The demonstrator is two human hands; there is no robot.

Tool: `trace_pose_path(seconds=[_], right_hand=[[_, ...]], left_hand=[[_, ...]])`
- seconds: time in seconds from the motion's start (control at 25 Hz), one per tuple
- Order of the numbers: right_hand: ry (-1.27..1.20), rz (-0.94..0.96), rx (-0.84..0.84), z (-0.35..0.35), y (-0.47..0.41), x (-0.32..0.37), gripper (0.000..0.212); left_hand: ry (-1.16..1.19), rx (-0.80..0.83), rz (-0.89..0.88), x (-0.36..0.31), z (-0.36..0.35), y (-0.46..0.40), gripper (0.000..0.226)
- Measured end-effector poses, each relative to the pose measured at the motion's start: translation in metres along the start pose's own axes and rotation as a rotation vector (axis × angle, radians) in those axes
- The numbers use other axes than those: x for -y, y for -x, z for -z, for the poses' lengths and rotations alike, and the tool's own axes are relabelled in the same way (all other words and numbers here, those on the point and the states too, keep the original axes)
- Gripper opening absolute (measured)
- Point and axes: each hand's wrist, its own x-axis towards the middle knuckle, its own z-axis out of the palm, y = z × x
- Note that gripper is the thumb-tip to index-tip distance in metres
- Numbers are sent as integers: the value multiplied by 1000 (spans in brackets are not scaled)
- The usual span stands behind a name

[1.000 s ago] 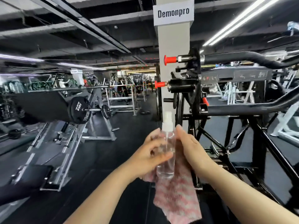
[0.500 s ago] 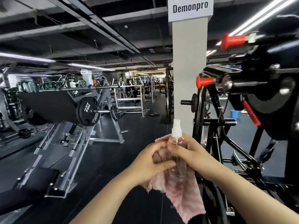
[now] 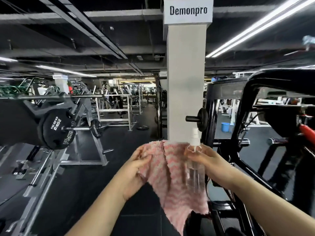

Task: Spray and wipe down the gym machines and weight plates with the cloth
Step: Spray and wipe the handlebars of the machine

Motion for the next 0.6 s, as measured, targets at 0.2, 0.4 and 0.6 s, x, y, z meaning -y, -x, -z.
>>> trace_pose_path(seconds=[0.2, 0.4, 0.6], right_hand=[[-45, 66, -167, -5, -80, -15, 42], [-81, 64, -552, 11, -120, -34, 8], [282, -5, -879, 59, -110, -54, 19]], left_hand=[[278, 276, 519, 32, 29, -103, 87], [74, 490, 521, 49, 23, -189, 25], [55, 591, 417, 43, -20, -265, 24]])
